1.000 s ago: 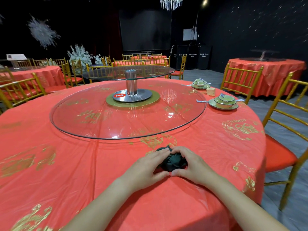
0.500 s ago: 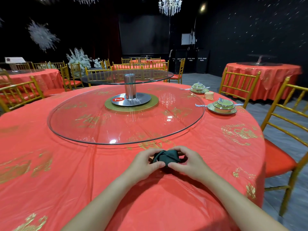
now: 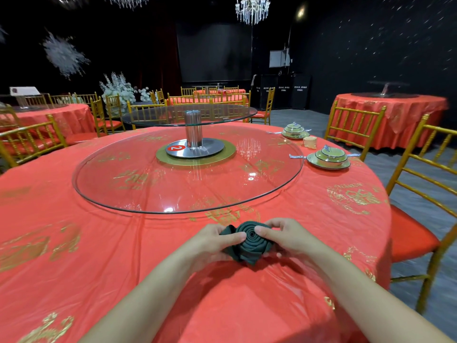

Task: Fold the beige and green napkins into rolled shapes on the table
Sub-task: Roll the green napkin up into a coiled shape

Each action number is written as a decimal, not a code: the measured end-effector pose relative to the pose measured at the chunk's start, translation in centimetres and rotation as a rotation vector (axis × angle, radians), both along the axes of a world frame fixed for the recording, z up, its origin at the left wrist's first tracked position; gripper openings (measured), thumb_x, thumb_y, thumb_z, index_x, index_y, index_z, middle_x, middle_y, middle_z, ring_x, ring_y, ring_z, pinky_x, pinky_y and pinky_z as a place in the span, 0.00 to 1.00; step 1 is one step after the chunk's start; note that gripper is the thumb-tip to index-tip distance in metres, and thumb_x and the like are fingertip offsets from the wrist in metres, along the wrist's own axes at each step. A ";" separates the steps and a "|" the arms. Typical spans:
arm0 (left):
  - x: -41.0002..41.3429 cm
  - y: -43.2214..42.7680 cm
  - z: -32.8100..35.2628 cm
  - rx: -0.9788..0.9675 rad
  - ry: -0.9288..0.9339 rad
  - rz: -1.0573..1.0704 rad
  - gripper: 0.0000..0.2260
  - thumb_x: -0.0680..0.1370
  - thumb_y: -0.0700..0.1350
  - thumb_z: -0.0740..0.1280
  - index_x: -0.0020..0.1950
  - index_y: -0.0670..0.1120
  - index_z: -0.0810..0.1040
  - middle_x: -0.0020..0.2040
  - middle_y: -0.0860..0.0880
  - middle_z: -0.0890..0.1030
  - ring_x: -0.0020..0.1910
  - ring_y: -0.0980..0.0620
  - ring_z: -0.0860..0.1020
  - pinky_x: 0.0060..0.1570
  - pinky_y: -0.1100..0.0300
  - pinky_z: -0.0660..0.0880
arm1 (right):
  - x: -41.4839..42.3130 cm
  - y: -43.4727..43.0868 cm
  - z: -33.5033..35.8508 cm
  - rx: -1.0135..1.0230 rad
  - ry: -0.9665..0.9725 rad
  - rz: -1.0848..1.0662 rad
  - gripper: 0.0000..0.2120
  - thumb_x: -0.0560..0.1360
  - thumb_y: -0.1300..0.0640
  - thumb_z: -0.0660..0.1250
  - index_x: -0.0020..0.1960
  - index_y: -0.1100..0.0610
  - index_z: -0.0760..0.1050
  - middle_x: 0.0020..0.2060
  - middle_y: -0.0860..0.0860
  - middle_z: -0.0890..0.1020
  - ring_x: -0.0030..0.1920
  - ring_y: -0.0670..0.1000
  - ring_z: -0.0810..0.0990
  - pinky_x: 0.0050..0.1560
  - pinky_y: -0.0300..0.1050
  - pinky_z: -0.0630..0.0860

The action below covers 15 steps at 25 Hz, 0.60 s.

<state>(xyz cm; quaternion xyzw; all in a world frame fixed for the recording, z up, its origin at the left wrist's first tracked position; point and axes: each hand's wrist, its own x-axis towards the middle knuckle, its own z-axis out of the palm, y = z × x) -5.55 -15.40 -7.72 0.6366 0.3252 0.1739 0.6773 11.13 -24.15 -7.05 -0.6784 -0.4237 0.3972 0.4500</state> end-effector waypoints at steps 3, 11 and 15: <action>0.3 0.2 0.3 -0.068 0.163 0.080 0.05 0.74 0.43 0.71 0.42 0.42 0.80 0.35 0.46 0.82 0.30 0.54 0.79 0.29 0.65 0.75 | -0.3 0.6 -0.8 -0.125 -0.019 -0.028 0.11 0.74 0.50 0.69 0.46 0.58 0.76 0.24 0.50 0.80 0.23 0.47 0.78 0.18 0.33 0.63; 0.7 -1.6 -0.8 1.182 0.432 0.152 0.24 0.79 0.55 0.58 0.72 0.47 0.64 0.71 0.50 0.67 0.72 0.52 0.62 0.73 0.57 0.53 | 0.5 1.1 -1.2 -0.199 -0.168 -0.172 0.17 0.68 0.43 0.73 0.36 0.56 0.74 0.16 0.49 0.72 0.16 0.47 0.62 0.18 0.32 0.54; 2.0 -4.2 -2.4 1.355 0.552 -0.061 0.39 0.70 0.62 0.38 0.77 0.44 0.52 0.77 0.49 0.53 0.76 0.52 0.52 0.70 0.59 0.41 | 0.0 0.8 -1.6 -0.137 -0.019 -0.191 0.13 0.71 0.50 0.73 0.36 0.57 0.73 0.20 0.51 0.70 0.16 0.45 0.62 0.17 0.32 0.56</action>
